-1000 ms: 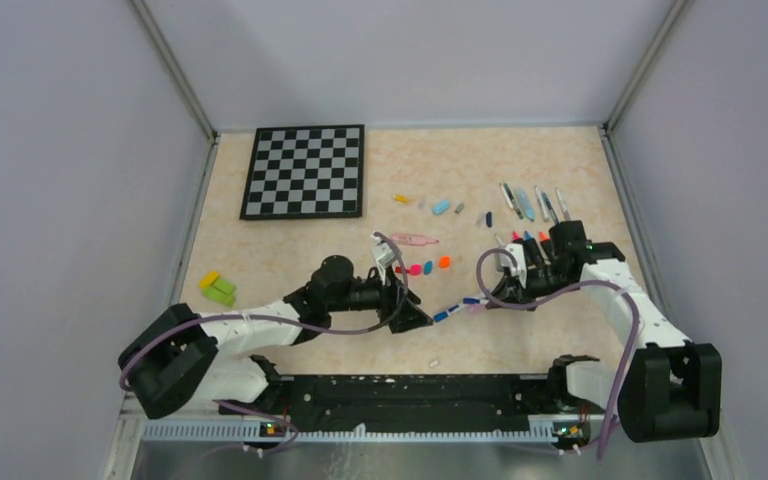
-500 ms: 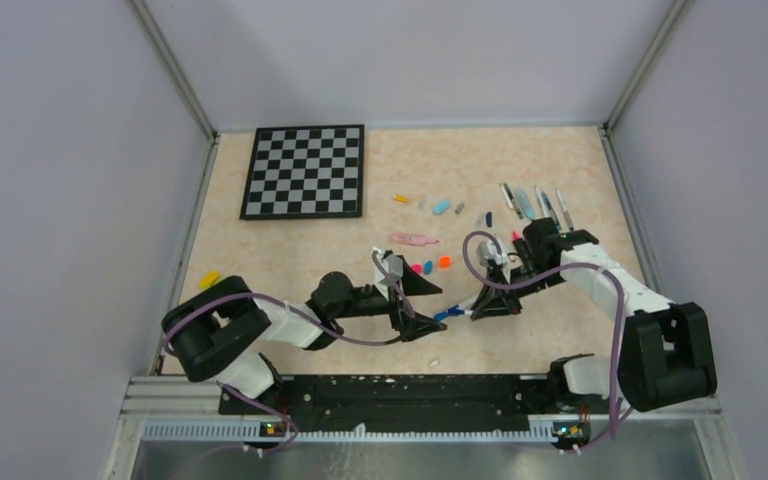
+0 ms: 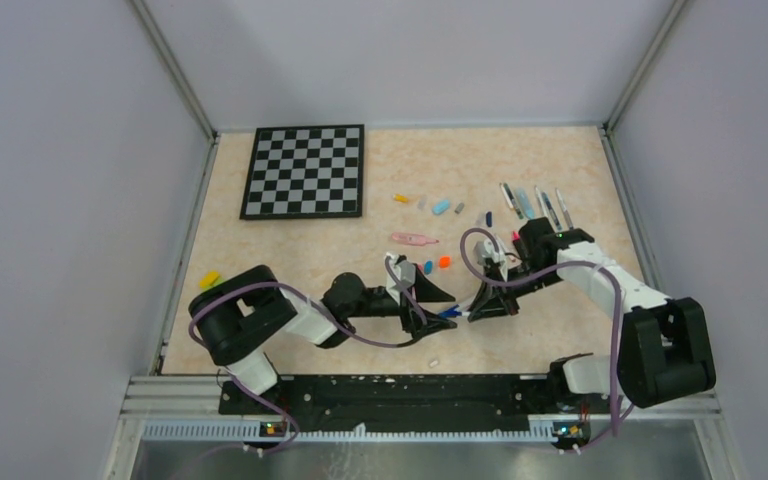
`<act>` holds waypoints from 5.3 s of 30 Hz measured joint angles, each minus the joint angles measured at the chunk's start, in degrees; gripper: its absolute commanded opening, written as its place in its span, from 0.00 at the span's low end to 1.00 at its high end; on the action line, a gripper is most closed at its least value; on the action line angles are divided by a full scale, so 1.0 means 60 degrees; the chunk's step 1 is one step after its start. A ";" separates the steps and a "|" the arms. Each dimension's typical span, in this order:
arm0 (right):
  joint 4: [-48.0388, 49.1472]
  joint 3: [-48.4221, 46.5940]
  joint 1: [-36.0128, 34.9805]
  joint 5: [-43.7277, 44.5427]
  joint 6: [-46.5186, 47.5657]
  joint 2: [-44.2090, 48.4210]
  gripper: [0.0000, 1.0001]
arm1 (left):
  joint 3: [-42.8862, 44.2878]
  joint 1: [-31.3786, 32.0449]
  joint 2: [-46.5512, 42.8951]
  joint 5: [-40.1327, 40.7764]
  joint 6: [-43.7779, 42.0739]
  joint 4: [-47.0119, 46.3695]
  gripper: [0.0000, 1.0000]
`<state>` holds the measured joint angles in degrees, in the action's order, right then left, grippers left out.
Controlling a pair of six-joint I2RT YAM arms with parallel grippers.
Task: Open the pen caps
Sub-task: Open the pen cap from the pen, then place the pen at the center of the board, then place the pen cap at the center of the board, then pick up the pen from the center of the board.
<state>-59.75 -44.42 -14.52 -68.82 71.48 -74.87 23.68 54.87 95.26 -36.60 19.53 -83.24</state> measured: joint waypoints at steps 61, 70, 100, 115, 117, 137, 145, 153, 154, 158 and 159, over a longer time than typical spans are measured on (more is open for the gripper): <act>0.7471 0.1100 0.6929 0.4870 -0.7563 0.1045 0.00 | 0.4368 -0.0412 -0.0929 0.3836 -0.0087 1.0302 0.00; 0.8080 0.0087 0.7326 0.5213 -0.7876 -0.1501 0.00 | 0.7235 -0.0127 0.1829 0.4462 -0.1009 1.2098 0.01; 0.7734 -0.1045 0.6732 0.5734 -0.7938 -0.3676 0.26 | 0.9377 -0.0117 0.3898 0.5694 -0.1818 1.4305 0.39; 0.7227 -0.1045 0.6732 0.5377 -0.7868 -0.1971 0.27 | 0.9224 -0.0117 0.2371 0.5548 -0.1814 1.4484 0.52; 0.6976 -0.1045 0.6732 0.5089 -0.7774 -0.1588 0.27 | 0.8863 -0.0117 0.1861 0.5453 -0.1814 1.4265 0.55; 0.6492 0.0991 0.6732 -0.0364 -0.8025 0.2036 0.45 | 0.1934 -0.0707 -0.4295 0.4175 -0.0678 1.0921 0.90; 0.6433 0.1100 0.6732 -0.0925 -0.7723 0.2157 0.46 | 0.1778 -0.0663 -0.3220 0.2754 0.0175 1.1154 0.78; 0.6218 0.1096 0.6732 -0.0987 -0.7439 0.2157 0.46 | 0.3275 0.0350 -0.1377 0.4007 -0.0025 1.2899 0.66; 0.6218 0.1096 0.6732 -0.0991 -0.7424 0.2157 0.46 | 0.3570 0.0477 -0.1151 0.4218 -0.0113 1.3070 0.65; 0.6186 0.1096 0.6732 -0.0991 -0.7410 0.2153 0.46 | 0.4499 0.0841 -0.0299 0.4838 -0.0546 1.3468 0.61; 0.6171 0.1096 0.6732 -0.0991 -0.7406 0.2153 0.46 | 0.4663 0.0903 -0.0113 0.4918 -0.0645 1.3533 0.59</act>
<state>-22.72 -37.85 25.87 -74.76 27.05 -61.95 51.66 60.29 94.59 -7.09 15.66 -2.04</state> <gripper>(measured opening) 0.457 0.630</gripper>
